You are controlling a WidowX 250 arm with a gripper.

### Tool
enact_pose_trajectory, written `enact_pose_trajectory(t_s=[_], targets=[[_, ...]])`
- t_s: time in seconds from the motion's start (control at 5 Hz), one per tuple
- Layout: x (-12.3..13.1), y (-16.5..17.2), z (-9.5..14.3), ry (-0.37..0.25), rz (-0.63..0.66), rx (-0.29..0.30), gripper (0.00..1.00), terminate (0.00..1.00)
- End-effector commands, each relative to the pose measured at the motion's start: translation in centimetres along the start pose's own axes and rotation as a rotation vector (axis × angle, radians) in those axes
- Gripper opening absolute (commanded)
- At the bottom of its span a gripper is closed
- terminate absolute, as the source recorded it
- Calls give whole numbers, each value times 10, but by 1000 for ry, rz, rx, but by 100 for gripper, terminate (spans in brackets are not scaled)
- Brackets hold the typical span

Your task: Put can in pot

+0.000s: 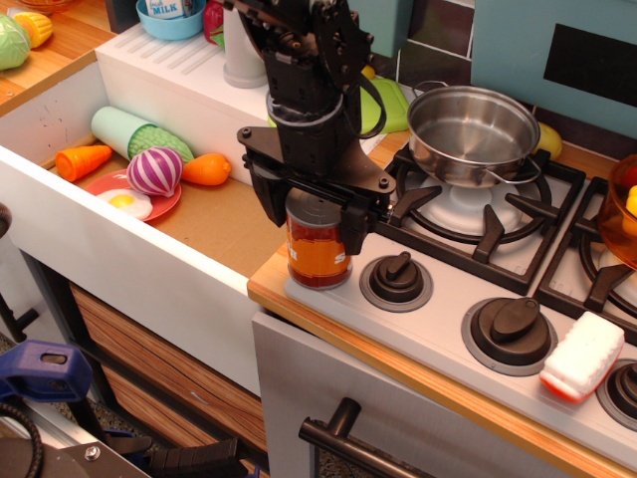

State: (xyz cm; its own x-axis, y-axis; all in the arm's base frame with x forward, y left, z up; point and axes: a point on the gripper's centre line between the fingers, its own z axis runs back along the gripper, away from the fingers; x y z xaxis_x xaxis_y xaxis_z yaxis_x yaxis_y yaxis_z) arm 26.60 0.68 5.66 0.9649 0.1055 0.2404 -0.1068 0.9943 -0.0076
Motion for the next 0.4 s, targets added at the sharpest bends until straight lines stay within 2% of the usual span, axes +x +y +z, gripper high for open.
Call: enact_pose_trajectory(t_s=[0.0,0.2], targets=[[4,-2,2,-17,24,3,0,0],[37,9,43,36,-59,69,0,0]])
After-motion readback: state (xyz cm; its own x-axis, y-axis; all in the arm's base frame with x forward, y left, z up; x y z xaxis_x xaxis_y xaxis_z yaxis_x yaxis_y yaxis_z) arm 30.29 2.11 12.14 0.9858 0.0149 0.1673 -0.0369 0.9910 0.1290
